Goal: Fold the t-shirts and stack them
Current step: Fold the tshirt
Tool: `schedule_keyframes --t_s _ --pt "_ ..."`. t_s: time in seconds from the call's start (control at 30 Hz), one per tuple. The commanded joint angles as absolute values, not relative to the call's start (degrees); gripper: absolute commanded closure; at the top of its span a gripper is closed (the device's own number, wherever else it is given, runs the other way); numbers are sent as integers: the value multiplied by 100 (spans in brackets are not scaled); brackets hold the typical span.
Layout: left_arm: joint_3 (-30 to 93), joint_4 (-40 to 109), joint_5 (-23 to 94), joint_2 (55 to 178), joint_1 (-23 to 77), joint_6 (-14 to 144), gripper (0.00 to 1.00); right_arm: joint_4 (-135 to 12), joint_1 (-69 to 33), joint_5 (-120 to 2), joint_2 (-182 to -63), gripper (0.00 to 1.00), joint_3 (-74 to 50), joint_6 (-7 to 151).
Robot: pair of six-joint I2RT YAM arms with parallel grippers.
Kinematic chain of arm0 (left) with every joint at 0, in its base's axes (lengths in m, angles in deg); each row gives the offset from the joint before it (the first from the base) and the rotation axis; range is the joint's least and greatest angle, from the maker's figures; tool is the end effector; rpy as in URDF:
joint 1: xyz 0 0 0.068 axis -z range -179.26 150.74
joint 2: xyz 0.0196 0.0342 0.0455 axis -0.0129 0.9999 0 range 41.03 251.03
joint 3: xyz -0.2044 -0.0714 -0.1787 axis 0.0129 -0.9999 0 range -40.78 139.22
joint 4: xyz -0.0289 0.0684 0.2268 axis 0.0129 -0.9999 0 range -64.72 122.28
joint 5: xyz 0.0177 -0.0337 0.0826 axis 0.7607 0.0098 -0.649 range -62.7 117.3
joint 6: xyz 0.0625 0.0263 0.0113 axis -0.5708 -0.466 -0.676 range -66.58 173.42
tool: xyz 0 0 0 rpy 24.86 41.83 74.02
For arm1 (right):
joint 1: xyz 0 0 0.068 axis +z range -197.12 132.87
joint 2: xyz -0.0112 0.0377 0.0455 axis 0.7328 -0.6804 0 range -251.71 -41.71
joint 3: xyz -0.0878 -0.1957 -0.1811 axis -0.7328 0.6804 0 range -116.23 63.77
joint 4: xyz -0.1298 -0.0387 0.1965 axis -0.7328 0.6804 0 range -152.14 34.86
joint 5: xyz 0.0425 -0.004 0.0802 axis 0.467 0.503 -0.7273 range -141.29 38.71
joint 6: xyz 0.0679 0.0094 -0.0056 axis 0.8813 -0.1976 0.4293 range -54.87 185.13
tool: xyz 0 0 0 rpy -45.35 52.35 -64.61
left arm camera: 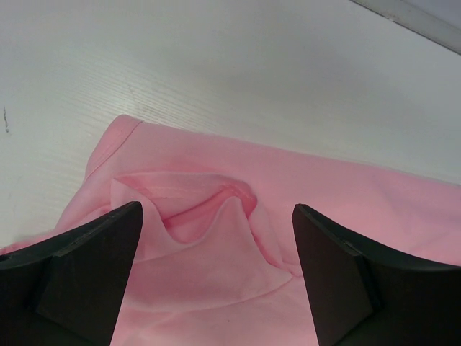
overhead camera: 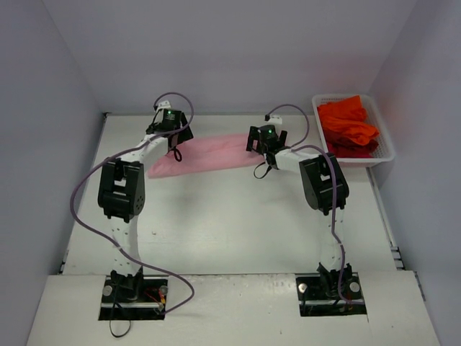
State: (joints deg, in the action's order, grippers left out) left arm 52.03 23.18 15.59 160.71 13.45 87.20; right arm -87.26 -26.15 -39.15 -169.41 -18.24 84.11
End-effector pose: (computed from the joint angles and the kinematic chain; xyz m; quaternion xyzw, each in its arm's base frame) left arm 0.4732 -0.0951 0.2284 -0.2076 0.8628 -0.0948 0.4511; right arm 0.4743 0.1693 0.1679 0.0460 0.8183 0.1118 0.5619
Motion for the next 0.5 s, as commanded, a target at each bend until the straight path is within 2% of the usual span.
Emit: schedule_keyframes --t_s 0.0,0.47 --pt "5168 2456 1640 15397 1392 8761 19 -8139 -2647 -4039 -16827 0 -1603 8534" --pt "4026 2393 1614 14756 1656 9297 19 -8139 -2638 -4057 -16739 0 -1647 8560"
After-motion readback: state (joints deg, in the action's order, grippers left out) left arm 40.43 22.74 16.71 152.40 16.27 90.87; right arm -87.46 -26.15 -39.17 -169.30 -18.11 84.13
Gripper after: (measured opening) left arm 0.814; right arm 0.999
